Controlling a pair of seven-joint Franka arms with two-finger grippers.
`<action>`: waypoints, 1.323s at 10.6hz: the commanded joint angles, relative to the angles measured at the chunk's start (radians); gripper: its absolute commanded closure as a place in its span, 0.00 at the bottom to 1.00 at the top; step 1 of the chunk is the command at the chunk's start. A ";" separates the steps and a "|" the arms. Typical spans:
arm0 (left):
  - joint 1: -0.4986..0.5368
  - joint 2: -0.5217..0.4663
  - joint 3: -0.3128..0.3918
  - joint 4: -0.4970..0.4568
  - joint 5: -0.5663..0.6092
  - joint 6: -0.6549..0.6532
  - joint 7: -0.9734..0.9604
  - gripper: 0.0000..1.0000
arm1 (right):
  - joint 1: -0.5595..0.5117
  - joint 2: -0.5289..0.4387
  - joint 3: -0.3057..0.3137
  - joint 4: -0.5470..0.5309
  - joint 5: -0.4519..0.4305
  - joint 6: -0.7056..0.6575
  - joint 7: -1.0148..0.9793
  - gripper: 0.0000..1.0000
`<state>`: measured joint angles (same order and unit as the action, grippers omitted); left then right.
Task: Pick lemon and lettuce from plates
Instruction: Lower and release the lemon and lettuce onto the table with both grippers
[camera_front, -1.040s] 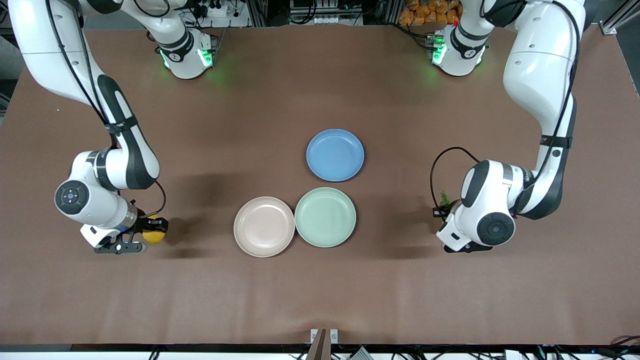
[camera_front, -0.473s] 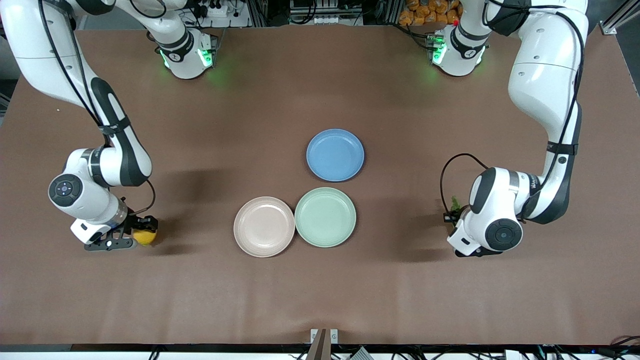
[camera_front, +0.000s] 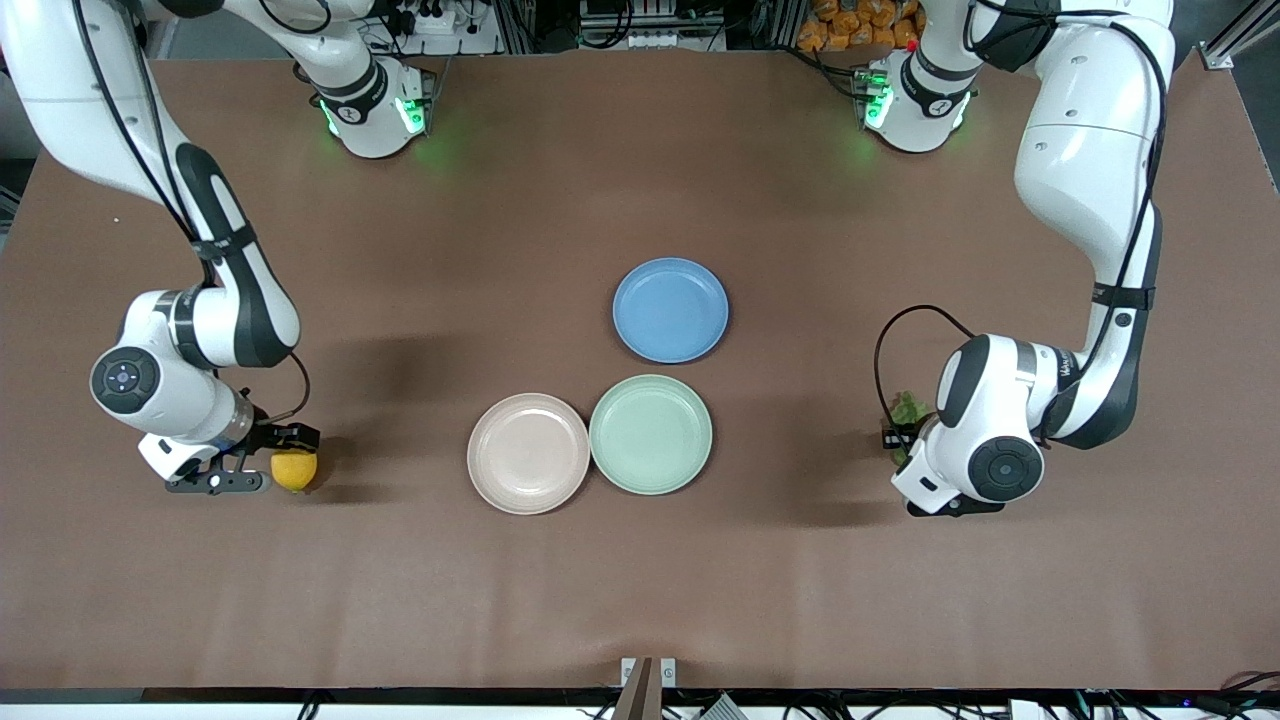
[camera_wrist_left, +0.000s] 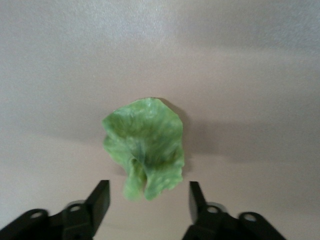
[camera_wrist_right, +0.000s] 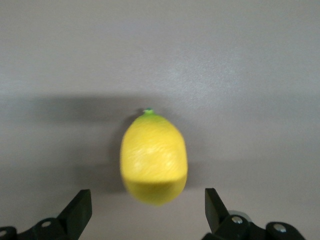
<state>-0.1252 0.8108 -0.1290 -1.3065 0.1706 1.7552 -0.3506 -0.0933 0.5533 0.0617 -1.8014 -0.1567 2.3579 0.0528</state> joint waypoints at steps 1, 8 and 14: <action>0.003 -0.036 -0.003 -0.005 0.027 -0.006 0.032 0.00 | 0.055 -0.142 0.009 -0.085 -0.018 -0.080 0.113 0.00; 0.071 -0.103 -0.017 0.004 0.007 -0.010 0.174 0.00 | 0.069 -0.406 0.012 -0.372 -0.015 -0.048 0.105 0.00; 0.116 -0.169 -0.015 0.004 -0.037 -0.011 0.216 0.00 | 0.084 -0.522 0.013 -0.343 0.018 -0.167 0.101 0.00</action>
<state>-0.0223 0.6865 -0.1362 -1.2888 0.1647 1.7541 -0.1573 -0.0153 0.1046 0.0730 -2.1627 -0.1567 2.2701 0.1465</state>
